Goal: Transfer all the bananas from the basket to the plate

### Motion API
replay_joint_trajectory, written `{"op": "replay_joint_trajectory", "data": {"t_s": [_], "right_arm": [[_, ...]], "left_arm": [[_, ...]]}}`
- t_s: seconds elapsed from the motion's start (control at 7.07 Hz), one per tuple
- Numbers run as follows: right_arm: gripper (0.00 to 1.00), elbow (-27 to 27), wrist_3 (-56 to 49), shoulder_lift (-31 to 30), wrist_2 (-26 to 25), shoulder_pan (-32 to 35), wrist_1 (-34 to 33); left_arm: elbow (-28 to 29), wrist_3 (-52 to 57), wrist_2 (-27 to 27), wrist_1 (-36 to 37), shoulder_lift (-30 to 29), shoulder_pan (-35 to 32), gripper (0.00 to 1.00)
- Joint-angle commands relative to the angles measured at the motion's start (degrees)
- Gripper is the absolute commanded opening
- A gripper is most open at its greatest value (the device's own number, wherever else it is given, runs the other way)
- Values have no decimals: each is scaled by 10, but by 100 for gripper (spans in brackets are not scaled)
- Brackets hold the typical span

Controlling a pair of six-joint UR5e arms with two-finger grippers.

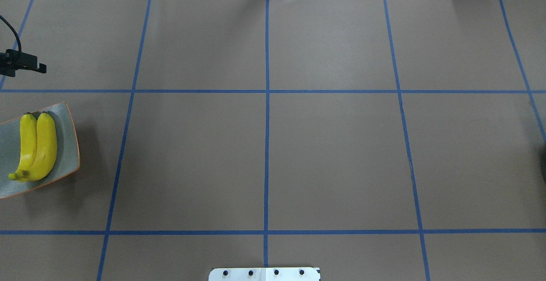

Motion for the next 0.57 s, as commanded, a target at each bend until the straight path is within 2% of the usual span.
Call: {"op": "replay_joint_trajectory", "data": {"t_s": [0.0,0.42], "right_arm": [[100,-37,-20,-3,-10,-1,-2],[99,-58,-54,0,-42,-4,-3]], "left_arm": [[1,0,0,-1,0,4,100],[0,-1,14,-8,0,14,100]]}}
